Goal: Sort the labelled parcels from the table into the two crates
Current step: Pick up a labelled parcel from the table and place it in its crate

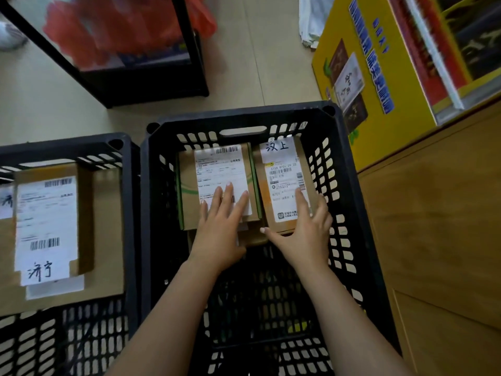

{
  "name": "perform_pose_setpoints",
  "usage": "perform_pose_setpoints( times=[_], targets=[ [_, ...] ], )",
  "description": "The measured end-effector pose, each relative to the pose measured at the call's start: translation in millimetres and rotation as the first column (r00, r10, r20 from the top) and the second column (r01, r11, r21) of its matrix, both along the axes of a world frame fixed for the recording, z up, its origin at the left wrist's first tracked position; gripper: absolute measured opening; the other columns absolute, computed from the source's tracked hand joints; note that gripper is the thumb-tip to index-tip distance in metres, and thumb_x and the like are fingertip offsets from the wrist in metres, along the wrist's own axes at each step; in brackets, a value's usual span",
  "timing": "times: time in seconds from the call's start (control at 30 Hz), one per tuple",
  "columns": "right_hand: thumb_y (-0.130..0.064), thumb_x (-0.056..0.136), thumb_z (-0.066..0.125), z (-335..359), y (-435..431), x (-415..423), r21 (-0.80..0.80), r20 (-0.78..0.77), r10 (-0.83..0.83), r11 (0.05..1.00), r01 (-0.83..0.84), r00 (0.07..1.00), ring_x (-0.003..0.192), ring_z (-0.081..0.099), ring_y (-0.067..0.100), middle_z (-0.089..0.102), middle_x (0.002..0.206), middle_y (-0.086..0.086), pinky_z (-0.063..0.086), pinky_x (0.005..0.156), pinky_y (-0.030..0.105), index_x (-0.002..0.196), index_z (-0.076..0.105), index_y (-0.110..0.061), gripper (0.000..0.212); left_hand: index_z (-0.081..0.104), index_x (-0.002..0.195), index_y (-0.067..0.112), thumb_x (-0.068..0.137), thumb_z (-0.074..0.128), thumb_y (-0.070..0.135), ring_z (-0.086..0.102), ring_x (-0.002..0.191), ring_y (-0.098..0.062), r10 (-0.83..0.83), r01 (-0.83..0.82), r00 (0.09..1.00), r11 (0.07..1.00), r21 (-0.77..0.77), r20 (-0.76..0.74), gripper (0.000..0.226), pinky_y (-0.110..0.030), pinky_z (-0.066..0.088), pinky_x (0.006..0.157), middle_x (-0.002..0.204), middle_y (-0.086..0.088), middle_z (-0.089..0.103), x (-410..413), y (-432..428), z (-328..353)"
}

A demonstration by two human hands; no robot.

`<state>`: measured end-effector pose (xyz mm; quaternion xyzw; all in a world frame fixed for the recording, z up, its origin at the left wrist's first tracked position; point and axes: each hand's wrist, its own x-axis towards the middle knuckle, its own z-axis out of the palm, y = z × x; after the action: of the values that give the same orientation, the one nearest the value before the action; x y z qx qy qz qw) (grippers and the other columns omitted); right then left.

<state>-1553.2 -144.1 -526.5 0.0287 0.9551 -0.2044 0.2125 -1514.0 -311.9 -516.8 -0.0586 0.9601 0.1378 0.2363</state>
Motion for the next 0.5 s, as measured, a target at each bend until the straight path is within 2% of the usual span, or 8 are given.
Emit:
perform_pose_setpoints(
  times=[0.13, 0.27, 0.33, 0.43, 0.5],
  targets=[
    [-0.070, 0.082, 0.056, -20.9, 3.0, 4.1, 0.006, 0.072, 0.052, 0.999, -0.053, 0.996, 0.147, -0.010, 0.032, -0.025, 0.159, 0.008, 0.008, 0.121, 0.052, 0.153, -0.012, -0.041, 0.102, -0.035, 0.142, 0.033, 0.081, 0.068, 0.033, -0.040, 0.137, -0.025, -0.025, 0.026, 0.999, 0.999, -0.032, 0.028, 0.120, -0.047, -0.017, 0.115, 0.149, -0.003, -0.044, 5.1, -1.1, -9.7],
    [-0.060, 0.097, 0.037, -27.9, 6.6, 7.0, 0.106, 0.057, 0.167, 0.979, -0.173, 0.984, 0.148, -0.015, 0.032, -0.027, 0.160, 0.007, -0.005, 0.120, 0.049, 0.154, -0.005, -0.041, 0.074, -0.040, 0.138, 0.034, 0.082, 0.066, 0.030, -0.043, 0.135, -0.025, -0.006, 0.007, 1.000, 0.999, -0.033, 0.013, 0.120, -0.048, -0.020, 0.114, 0.147, -0.003, -0.046, 5.2, 1.1, -13.5],
    [-0.052, 0.101, 0.034, -29.1, 6.9, 7.5, 0.136, 0.057, 0.212, 0.966, -0.218, 0.976, 0.148, -0.017, 0.032, -0.026, 0.160, 0.005, -0.007, 0.119, 0.049, 0.155, -0.002, -0.041, 0.065, -0.040, 0.138, 0.034, 0.082, 0.065, 0.028, -0.042, 0.135, -0.025, 0.005, -0.004, 1.000, 0.999, -0.035, 0.009, 0.119, -0.050, -0.018, 0.115, 0.147, -0.003, -0.047, 6.6, 2.3, -14.8],
    [-0.041, 0.103, 0.035, -27.6, 1.4, -1.6, 0.144, 0.014, 0.265, 0.954, -0.264, 0.964, 0.148, -0.015, 0.028, -0.020, 0.162, 0.002, 0.000, 0.119, 0.049, 0.155, 0.002, -0.040, 0.061, -0.036, 0.142, 0.032, 0.083, 0.064, 0.028, -0.042, 0.136, -0.025, 0.005, -0.005, 1.000, 0.999, -0.035, -0.004, 0.117, -0.051, -0.016, 0.115, 0.147, -0.003, -0.046, 7.2, 2.7, -16.9],
    [-0.037, 0.104, 0.033, -28.2, -2.9, -10.8, 0.129, 0.037, 0.308, 0.942, -0.310, 0.951, 0.149, -0.014, 0.027, -0.016, 0.163, 0.000, 0.000, 0.119, 0.048, 0.155, 0.004, -0.040, 0.058, -0.033, 0.144, 0.032, 0.082, 0.064, 0.026, -0.042, 0.136, -0.025, 0.003, -0.003, 1.000, 1.000, -0.028, -0.013, 0.115, -0.051, -0.018, 0.115, 0.148, -0.003, -0.045, 7.5, 2.4, -18.2]
  ],
)
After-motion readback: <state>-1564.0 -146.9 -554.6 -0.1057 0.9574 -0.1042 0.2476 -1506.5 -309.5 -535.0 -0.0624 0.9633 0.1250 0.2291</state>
